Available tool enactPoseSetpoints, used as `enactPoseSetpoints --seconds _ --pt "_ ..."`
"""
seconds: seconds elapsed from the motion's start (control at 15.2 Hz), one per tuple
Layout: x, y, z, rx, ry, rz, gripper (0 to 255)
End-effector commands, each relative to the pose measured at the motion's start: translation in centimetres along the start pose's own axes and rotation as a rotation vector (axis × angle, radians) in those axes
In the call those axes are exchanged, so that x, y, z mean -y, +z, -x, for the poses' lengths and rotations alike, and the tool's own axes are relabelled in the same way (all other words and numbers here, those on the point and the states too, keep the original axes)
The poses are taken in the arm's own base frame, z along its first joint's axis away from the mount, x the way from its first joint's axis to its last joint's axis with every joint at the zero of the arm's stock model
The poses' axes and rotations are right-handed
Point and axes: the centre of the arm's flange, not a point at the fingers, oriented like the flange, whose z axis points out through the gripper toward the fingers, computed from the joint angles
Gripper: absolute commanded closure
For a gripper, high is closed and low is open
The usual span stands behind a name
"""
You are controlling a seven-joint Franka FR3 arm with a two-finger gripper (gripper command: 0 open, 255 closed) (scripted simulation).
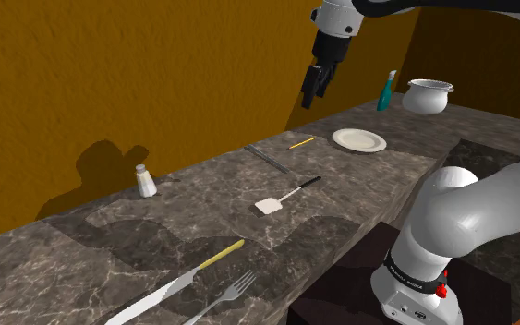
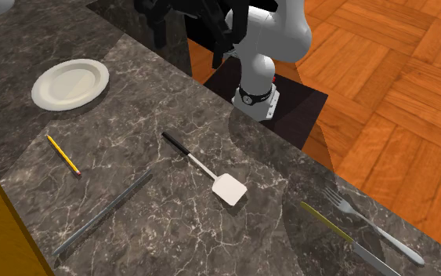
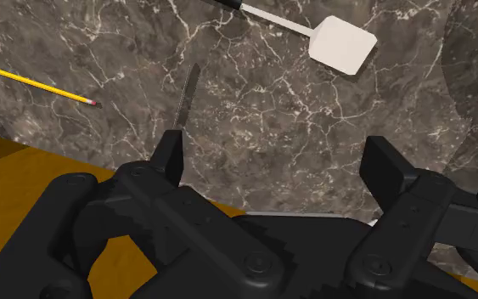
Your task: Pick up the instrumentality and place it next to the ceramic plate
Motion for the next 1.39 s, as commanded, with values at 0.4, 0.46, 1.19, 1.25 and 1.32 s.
enactPoseSetpoints --seconds 0.4,0.46,1.19,1.25,1.32 --pt "-0.1 7.9 -1.0 0.059 -0.359 -0.042 0" --pt "0.0 9.3 -1.1 0.069 -0.419 -0.049 0" --pt "1.3 23.9 -1.1 0.177 -1.078 -0.126 0" --pt "1.4 25.2 -0.9 0.187 -1.138 -0.133 0" --pt "1.6 26.5 -0.8 0.197 -1.198 -0.14 0"
